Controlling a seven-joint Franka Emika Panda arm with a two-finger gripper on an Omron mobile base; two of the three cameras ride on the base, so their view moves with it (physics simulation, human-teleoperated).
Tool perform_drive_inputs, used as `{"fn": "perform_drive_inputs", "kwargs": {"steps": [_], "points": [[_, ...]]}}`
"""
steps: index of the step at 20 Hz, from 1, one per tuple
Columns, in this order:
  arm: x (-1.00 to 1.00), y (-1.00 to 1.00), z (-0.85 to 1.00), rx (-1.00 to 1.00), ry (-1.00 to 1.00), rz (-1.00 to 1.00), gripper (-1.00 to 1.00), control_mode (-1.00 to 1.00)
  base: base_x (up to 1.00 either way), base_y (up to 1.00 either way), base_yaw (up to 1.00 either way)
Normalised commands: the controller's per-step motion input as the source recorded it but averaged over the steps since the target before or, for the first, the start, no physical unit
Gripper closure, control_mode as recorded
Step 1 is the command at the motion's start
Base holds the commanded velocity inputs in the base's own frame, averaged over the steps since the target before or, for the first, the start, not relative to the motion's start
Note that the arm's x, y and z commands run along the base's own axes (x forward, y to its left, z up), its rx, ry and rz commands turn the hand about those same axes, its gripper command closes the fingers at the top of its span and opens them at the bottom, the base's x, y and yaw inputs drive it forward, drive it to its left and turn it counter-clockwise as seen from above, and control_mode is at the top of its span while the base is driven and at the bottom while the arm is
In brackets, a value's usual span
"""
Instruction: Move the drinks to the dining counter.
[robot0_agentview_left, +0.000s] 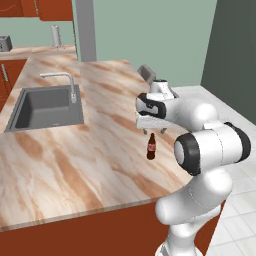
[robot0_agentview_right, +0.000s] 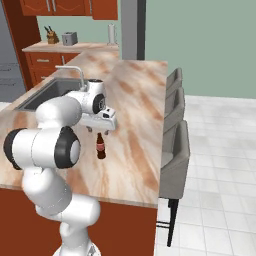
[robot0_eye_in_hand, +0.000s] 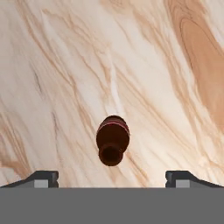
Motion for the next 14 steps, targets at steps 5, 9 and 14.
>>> {"fn": "perform_drive_inputs", "kwargs": {"steps": [5,9,14], "points": [[-1.0,0.0,0.45,0.0,-0.16,0.0,-1.0,-1.0,0.0,0.0,0.0],[-1.0,0.0,0.47,0.0,-0.16,0.01,-1.0,-1.0,0.0,0.0,0.0],[-0.88,0.05,0.35,0.0,-0.15,0.08,-1.0,-1.0,0.0,0.0,0.0]]}}
